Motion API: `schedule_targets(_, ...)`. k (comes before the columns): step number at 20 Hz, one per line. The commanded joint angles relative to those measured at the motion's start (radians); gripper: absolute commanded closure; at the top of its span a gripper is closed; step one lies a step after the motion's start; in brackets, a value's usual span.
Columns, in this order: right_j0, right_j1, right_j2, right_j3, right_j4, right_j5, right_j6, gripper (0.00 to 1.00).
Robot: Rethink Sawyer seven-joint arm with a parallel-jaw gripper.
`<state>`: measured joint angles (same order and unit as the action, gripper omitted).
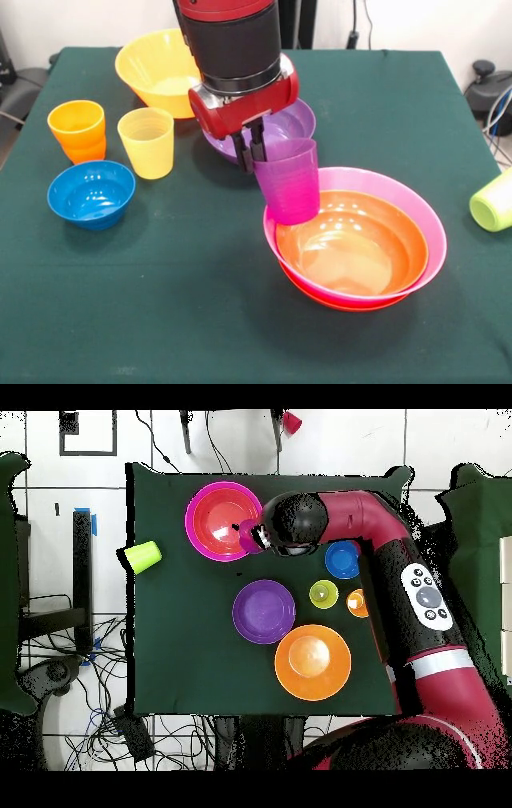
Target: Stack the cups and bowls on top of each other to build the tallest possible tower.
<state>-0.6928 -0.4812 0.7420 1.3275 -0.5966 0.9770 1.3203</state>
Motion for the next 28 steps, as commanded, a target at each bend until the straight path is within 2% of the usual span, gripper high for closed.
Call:
schedule_targets(1,0.027,0.015,-0.015,0.098,-0.07,-0.038,-0.169,1.0)
schedule_targets(9,0.04,0.003,-0.014,0.172,-0.039,-0.078,-0.065,1.0)
schedule_targets(19,0.083,-0.018,-0.046,0.199,-0.031,-0.129,0.035,1.0)
schedule_targets(28,0.084,0.016,-0.064,0.193,-0.034,-0.142,0.002,1.0)
